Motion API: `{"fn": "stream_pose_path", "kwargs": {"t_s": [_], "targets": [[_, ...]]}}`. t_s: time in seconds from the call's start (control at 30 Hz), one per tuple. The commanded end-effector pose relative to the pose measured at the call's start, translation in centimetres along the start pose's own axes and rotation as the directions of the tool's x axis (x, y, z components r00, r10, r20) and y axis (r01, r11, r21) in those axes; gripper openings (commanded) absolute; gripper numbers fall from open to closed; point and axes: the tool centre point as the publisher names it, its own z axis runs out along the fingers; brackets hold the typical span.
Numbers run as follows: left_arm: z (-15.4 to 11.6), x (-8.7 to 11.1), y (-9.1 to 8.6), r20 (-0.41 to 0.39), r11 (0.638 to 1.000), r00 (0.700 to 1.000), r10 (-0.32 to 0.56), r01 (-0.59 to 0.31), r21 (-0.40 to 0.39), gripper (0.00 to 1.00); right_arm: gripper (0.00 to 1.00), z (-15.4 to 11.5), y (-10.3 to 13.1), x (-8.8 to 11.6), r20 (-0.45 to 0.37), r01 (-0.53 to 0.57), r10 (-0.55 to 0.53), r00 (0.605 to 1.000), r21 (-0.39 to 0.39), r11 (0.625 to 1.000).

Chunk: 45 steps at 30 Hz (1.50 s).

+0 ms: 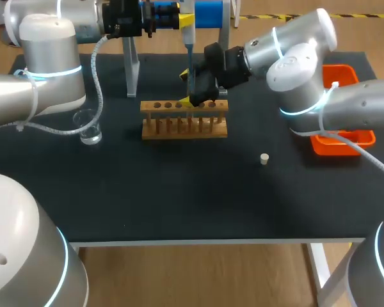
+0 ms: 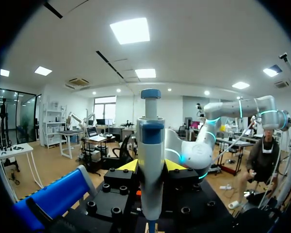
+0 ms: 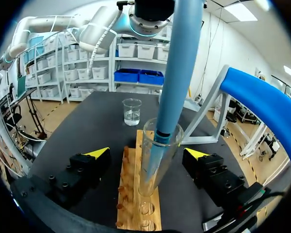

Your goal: Invert the test tube, pick up the pipette, mount the tip to pipette, aspirate from beaker and dispense into the tube, eject the tip, return the pipette, and cap with the stopper.

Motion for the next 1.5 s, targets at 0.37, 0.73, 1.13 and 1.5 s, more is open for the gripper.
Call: {"fn": "stream_pose_path", "kwargs": {"t_s": [0.37, 0.73, 1.13, 1.5], "targets": [[0.03, 0.05, -0.08, 0.002, 1.000, 1.000, 0.000, 0.000, -0.002, 0.00, 1.00, 0.04, 0.03, -0.13, 0.006, -0.004, 0.003, 1.000, 0.011, 1.000], [0.03, 0.05, -0.08, 0.002, 1.000, 1.000, 0.000, 0.000, -0.002, 0.00, 1.00, 0.04, 0.03, -0.13, 0.006, -0.004, 0.003, 1.000, 0.011, 1.000], [0.36, -0.01, -0.33, -0.003, 1.000, 1.000, 0.001, -0.001, -0.014, 0.00, 1.00, 0.04, 0.03, -0.13, 0.006, -0.004, 0.003, 1.000, 0.011, 1.000], [0.50, 0.07, -0.63, -0.003, 1.000, 1.000, 0.003, -0.003, -0.029, 0.00, 1.00, 0.04, 0.03, -0.13, 0.006, -0.004, 0.003, 1.000, 0.011, 1.000]]}}
